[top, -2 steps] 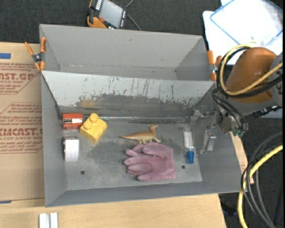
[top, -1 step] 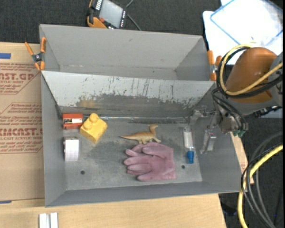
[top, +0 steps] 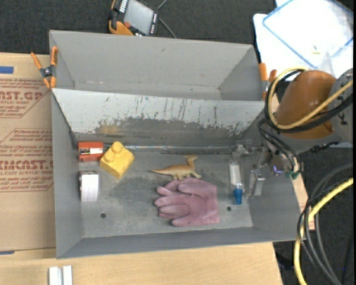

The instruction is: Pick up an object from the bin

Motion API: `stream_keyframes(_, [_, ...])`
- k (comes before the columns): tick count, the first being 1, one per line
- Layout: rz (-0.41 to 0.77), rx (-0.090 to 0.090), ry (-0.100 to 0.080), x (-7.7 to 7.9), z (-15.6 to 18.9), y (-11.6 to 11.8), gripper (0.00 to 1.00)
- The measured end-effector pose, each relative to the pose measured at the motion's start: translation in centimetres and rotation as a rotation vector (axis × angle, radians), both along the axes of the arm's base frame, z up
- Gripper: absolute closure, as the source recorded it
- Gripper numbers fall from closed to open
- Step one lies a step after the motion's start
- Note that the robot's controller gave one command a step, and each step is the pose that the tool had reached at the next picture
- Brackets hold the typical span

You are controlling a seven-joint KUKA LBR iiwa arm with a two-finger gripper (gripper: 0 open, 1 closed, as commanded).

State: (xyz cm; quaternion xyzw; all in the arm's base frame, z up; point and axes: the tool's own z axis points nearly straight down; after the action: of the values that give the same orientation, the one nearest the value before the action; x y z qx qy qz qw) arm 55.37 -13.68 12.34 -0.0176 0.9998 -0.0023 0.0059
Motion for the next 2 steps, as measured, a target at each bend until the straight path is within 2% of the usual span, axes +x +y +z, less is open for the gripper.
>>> stream_keyframes(1, [0.036,0.001,0.0,0.23,-5.57,1.54,0.0])
stream_keyframes(2, [0.134,-0.001,0.002,0.18,-5.34,2.1,0.0])
